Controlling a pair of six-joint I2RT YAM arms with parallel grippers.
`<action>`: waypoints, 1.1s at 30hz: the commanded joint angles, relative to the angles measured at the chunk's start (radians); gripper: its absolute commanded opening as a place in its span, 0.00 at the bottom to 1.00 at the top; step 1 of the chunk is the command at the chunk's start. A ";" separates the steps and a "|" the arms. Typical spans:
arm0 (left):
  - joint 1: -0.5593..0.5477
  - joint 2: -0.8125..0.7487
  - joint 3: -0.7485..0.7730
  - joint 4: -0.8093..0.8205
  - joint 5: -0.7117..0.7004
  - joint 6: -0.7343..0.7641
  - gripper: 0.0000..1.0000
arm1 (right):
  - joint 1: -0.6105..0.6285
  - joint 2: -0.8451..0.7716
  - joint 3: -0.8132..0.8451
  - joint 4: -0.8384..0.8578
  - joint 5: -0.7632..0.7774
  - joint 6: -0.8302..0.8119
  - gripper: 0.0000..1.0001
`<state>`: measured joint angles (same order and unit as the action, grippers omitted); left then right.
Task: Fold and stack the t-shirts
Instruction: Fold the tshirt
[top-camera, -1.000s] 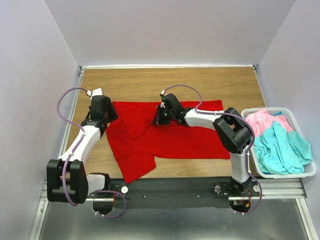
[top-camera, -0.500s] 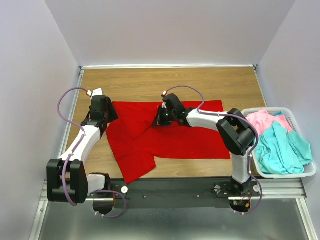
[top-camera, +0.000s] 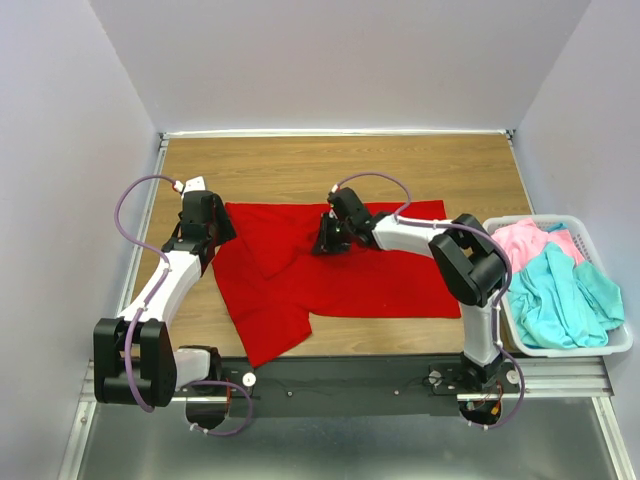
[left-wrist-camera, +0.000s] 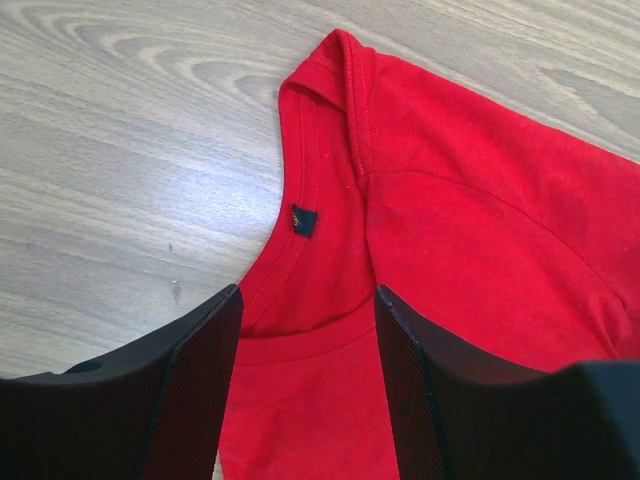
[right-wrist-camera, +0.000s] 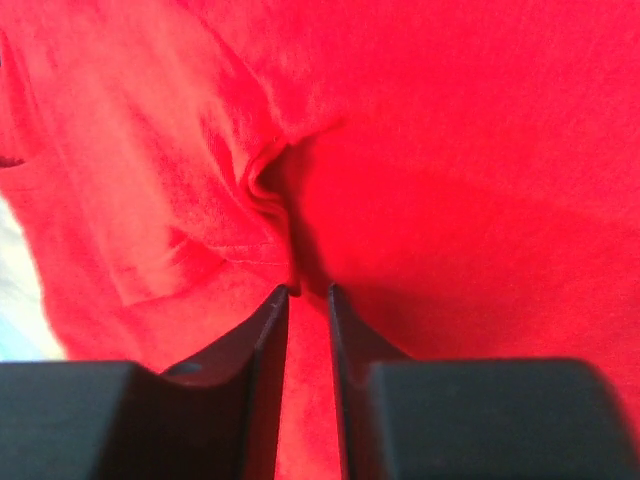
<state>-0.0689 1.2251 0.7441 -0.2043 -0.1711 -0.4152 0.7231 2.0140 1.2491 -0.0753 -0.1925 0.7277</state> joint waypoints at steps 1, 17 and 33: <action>-0.002 0.004 0.024 0.003 0.005 0.010 0.63 | 0.019 -0.027 0.094 -0.115 0.105 -0.120 0.33; -0.002 -0.096 0.023 -0.003 -0.131 -0.019 0.63 | 0.349 0.095 0.331 -0.218 0.246 -0.467 0.39; 0.000 -0.087 0.026 -0.004 -0.114 -0.017 0.63 | 0.369 0.246 0.464 -0.218 0.257 -0.485 0.38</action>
<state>-0.0689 1.1450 0.7444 -0.2119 -0.2604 -0.4244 1.0893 2.2246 1.6737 -0.2832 0.0433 0.2596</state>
